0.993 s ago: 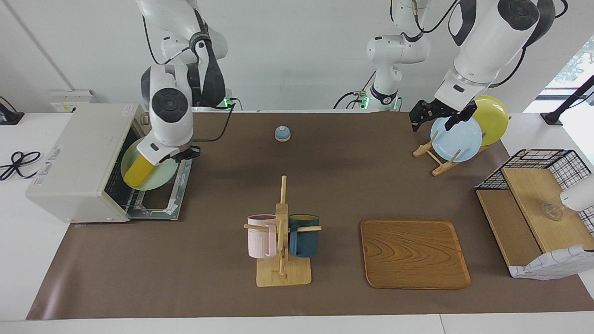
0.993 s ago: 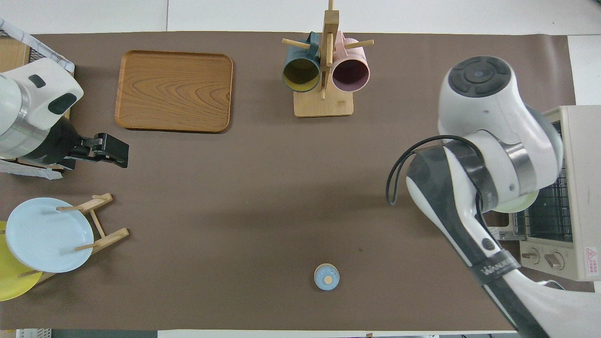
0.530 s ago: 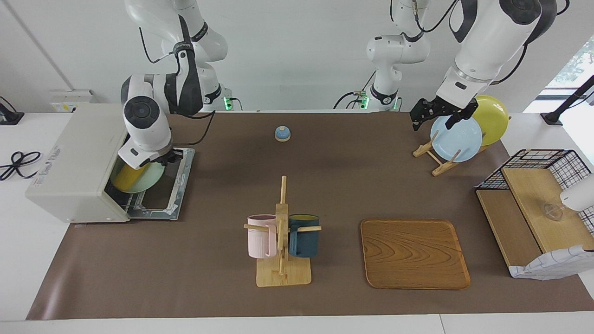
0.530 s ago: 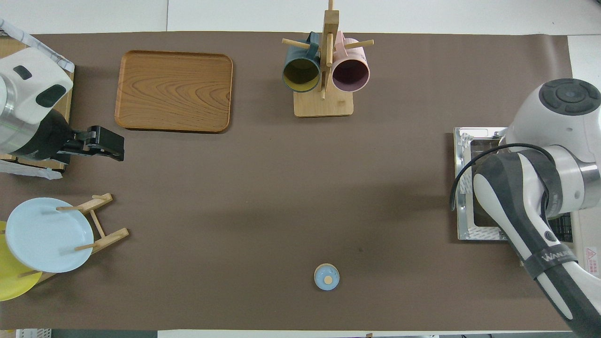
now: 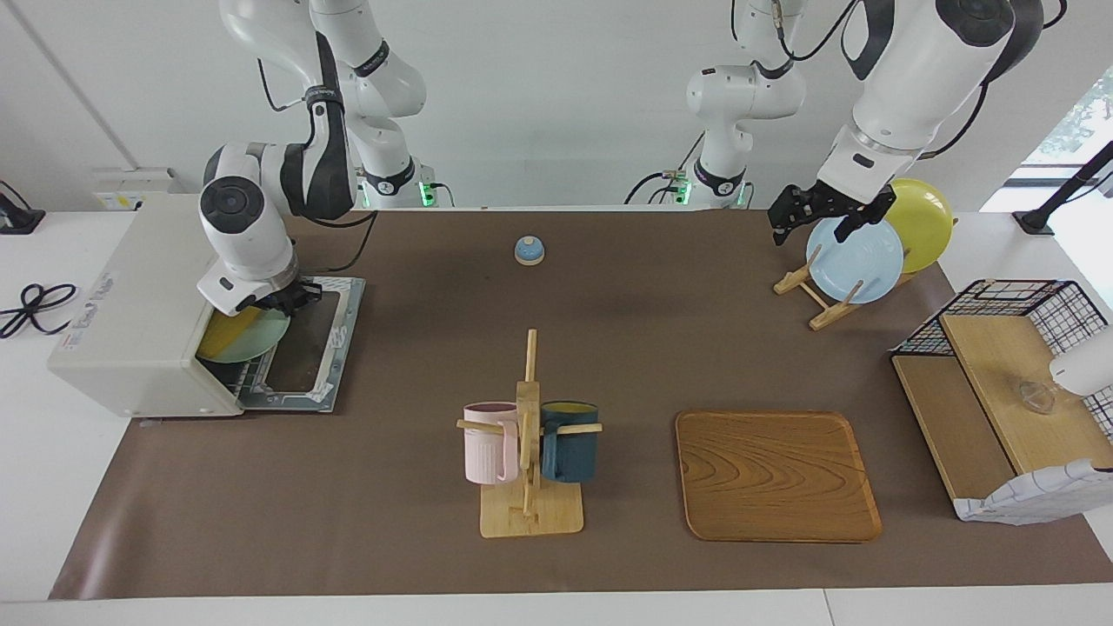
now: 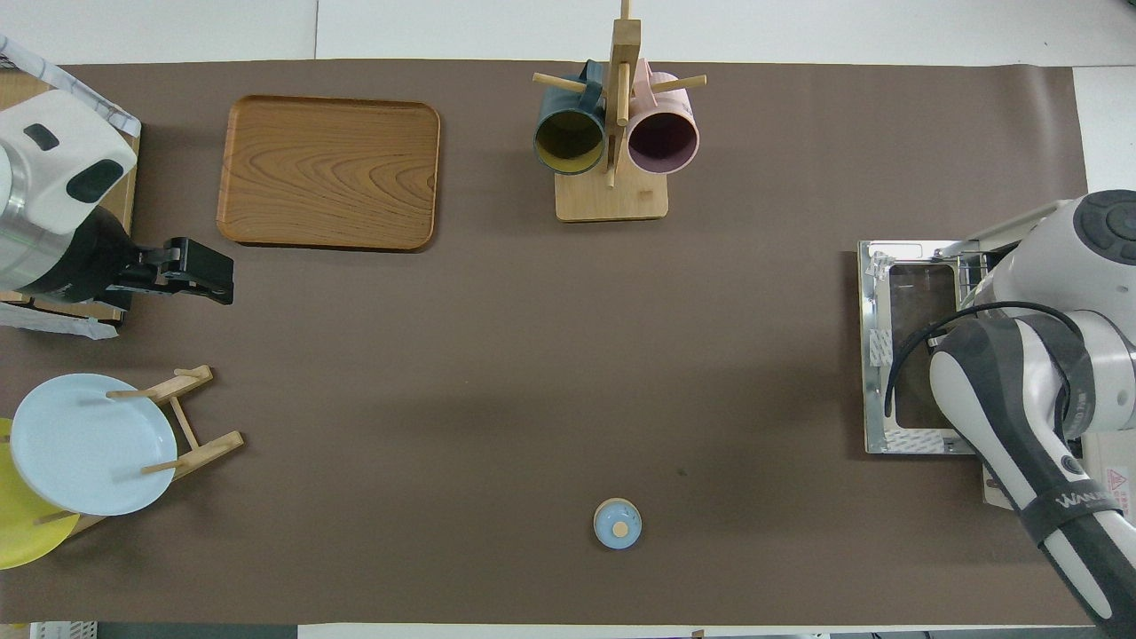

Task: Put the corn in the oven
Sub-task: 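Insert the corn into the oven and open the right gripper, then withdraw the right gripper out of the oven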

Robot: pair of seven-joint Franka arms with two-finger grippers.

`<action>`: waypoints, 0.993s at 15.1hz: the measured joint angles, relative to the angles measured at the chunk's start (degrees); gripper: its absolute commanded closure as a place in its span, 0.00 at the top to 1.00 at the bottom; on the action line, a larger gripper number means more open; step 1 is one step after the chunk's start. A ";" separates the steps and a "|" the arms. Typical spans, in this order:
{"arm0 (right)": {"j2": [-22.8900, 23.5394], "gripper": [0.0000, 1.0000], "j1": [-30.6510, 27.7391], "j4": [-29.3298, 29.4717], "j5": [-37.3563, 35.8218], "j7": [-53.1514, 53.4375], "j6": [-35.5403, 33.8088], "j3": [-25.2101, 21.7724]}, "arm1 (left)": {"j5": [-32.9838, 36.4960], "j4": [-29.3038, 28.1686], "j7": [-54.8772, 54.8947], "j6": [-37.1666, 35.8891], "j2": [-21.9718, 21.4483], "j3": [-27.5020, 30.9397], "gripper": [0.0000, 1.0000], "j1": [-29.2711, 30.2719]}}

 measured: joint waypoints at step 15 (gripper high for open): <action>0.29 0.16 -1.49 3.93 5.49 -2.18 -0.83 1.12 | 0.00 -0.11 -0.04 -0.10 0.00 0.06 1.00 0.49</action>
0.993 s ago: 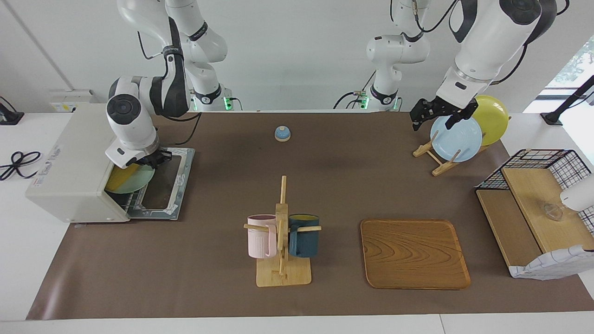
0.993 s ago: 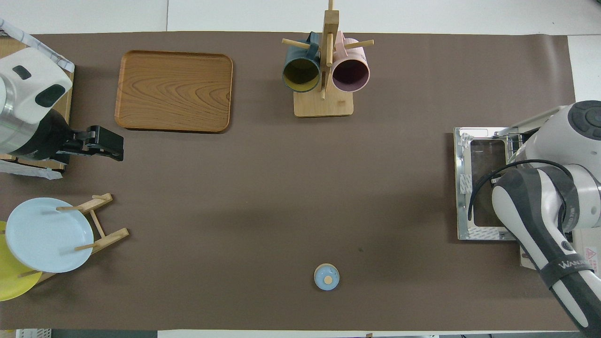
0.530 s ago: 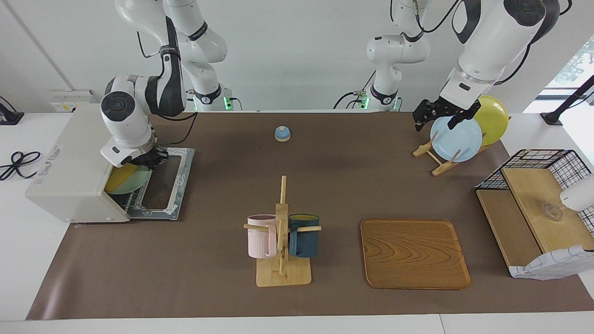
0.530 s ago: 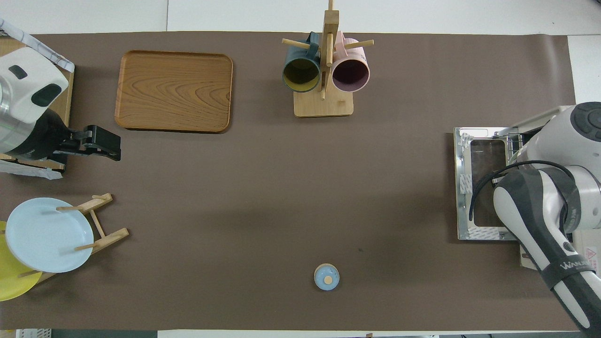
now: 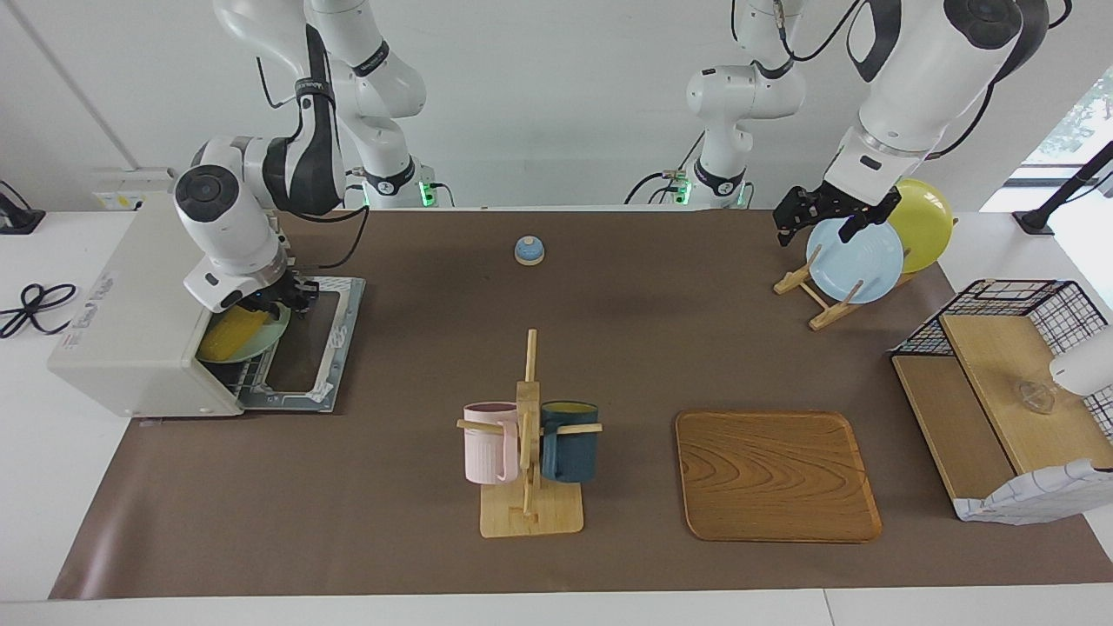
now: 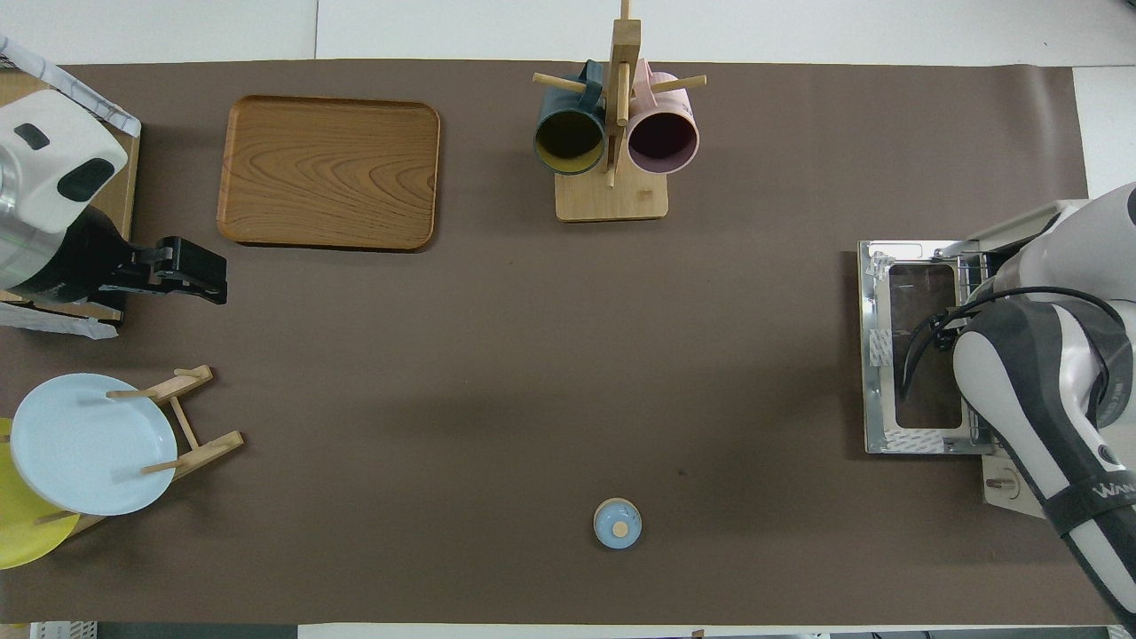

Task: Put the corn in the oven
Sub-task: 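Withdraw the right gripper out of the oven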

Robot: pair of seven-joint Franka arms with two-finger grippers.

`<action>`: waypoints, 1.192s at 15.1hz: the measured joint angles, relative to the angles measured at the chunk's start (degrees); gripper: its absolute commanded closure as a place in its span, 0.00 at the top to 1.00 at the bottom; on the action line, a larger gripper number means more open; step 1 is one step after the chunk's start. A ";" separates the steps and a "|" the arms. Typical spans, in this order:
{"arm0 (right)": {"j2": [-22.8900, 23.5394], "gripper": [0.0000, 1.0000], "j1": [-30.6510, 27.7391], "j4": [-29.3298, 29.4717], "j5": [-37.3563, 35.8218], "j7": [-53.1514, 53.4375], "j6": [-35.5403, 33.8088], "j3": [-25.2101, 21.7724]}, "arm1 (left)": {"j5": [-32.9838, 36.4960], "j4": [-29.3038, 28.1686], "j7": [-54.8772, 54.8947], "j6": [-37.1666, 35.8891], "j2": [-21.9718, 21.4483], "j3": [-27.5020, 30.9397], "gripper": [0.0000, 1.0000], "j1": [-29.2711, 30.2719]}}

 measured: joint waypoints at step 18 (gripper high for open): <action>8.53 0.00 11.22 -3.90 -1.47 19.03 11.42 0.35 | 0.00 -0.01 -0.02 0.00 0.00 0.00 1.00 0.00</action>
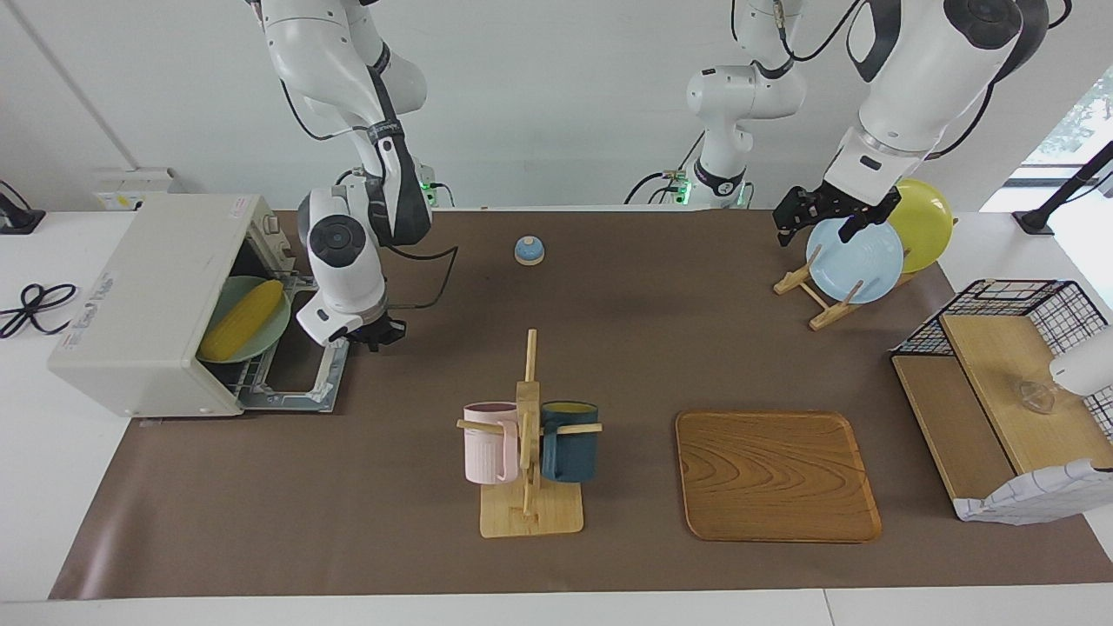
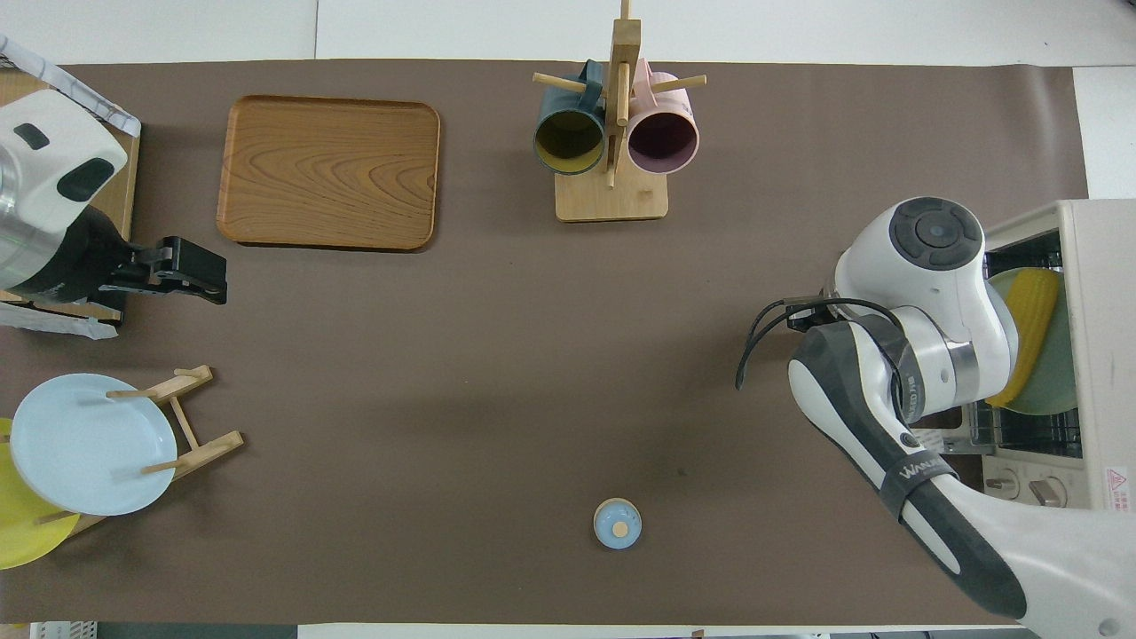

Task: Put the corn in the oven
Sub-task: 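Withdraw the right gripper out of the oven, then push the oven door shut with the right gripper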

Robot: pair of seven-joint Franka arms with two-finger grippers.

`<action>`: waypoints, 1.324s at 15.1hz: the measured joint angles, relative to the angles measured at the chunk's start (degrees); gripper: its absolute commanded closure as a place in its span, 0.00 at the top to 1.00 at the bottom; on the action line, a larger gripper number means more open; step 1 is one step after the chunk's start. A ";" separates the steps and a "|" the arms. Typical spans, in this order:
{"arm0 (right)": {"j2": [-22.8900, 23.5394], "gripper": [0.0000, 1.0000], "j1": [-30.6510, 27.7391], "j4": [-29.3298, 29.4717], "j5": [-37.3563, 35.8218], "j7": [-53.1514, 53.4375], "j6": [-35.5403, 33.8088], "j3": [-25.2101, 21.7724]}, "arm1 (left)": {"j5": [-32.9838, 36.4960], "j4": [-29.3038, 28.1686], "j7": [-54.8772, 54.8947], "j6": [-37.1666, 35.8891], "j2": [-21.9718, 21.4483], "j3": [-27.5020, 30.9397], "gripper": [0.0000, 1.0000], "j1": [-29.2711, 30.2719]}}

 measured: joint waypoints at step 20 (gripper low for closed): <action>-5.64 0.00 -5.19 10.02 -7.75 -13.55 -19.20 1.21 | 0.00 0.00 -0.01 0.00 0.00 0.00 1.00 0.00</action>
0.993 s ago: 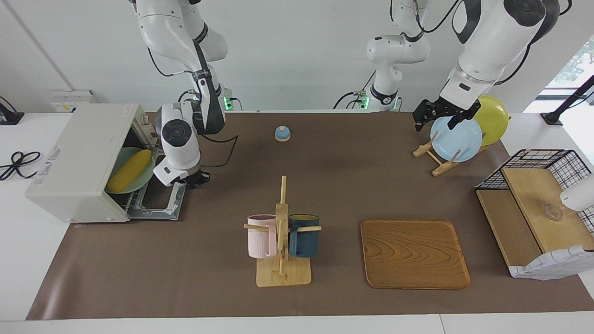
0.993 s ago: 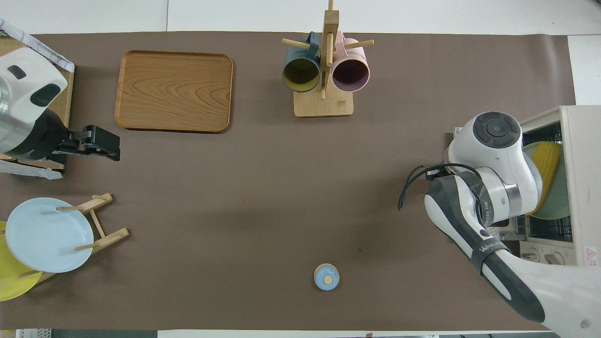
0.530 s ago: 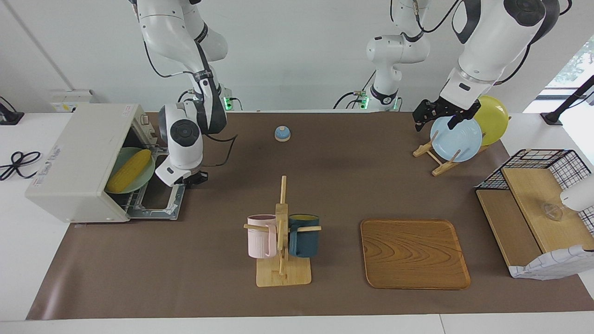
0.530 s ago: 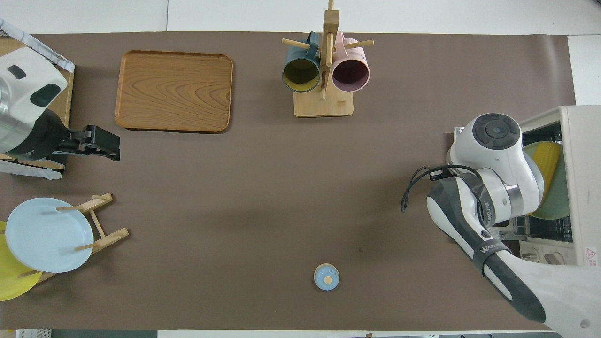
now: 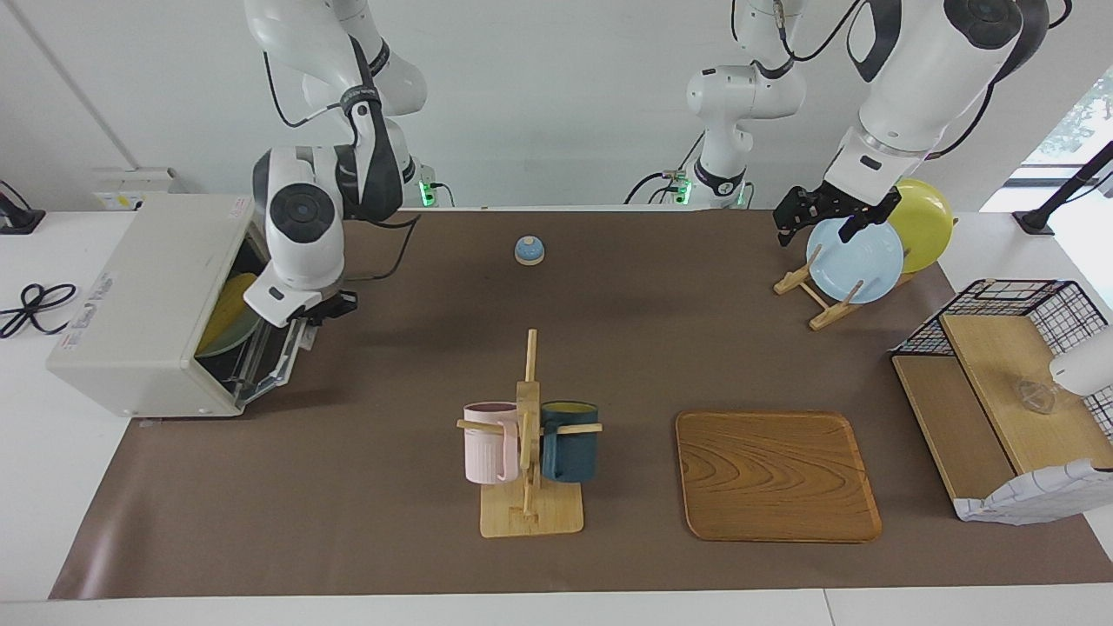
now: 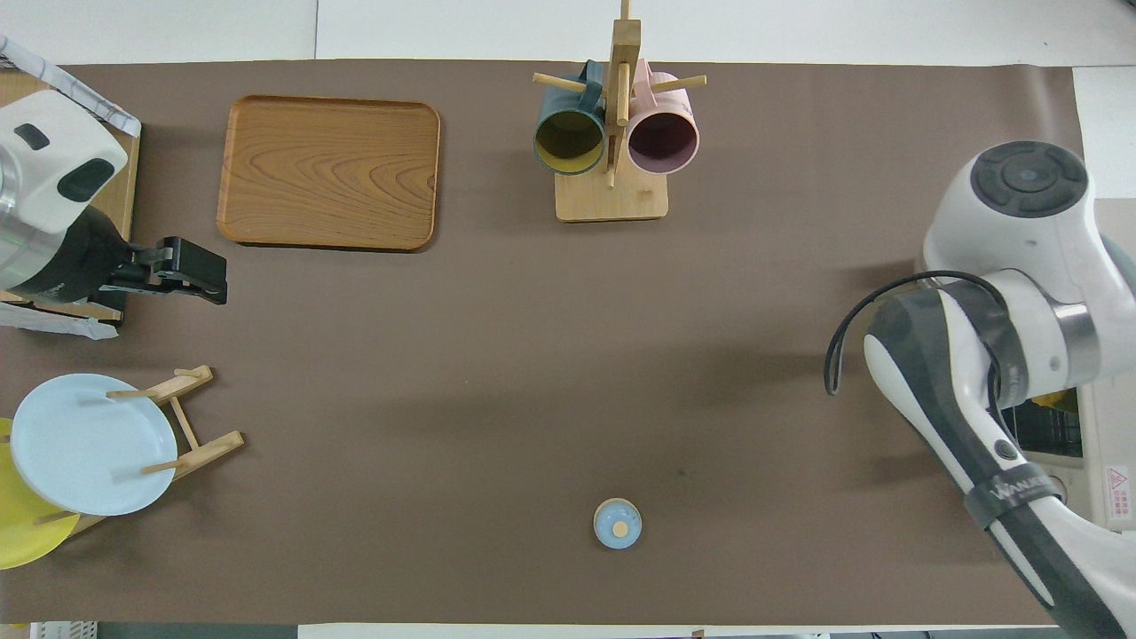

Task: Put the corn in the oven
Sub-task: 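Push the oven door shut with the right gripper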

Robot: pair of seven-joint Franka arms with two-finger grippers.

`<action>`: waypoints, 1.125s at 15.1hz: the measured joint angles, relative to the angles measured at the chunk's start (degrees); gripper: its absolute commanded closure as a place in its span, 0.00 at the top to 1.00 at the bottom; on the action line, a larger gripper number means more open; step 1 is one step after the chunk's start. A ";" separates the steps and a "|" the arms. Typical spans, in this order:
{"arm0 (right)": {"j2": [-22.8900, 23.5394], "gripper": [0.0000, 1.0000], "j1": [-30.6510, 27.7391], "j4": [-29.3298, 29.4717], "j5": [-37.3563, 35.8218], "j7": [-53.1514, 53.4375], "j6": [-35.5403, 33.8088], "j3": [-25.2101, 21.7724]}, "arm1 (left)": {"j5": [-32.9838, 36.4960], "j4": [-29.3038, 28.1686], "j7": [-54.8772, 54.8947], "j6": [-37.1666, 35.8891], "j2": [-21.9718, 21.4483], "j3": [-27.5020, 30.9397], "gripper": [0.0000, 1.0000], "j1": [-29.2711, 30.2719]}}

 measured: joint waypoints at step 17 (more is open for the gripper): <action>-5.90 1.00 -6.63 13.19 9.70 -7.04 -15.17 -0.94 | 0.00 0.00 -0.01 0.00 0.00 0.00 1.00 0.00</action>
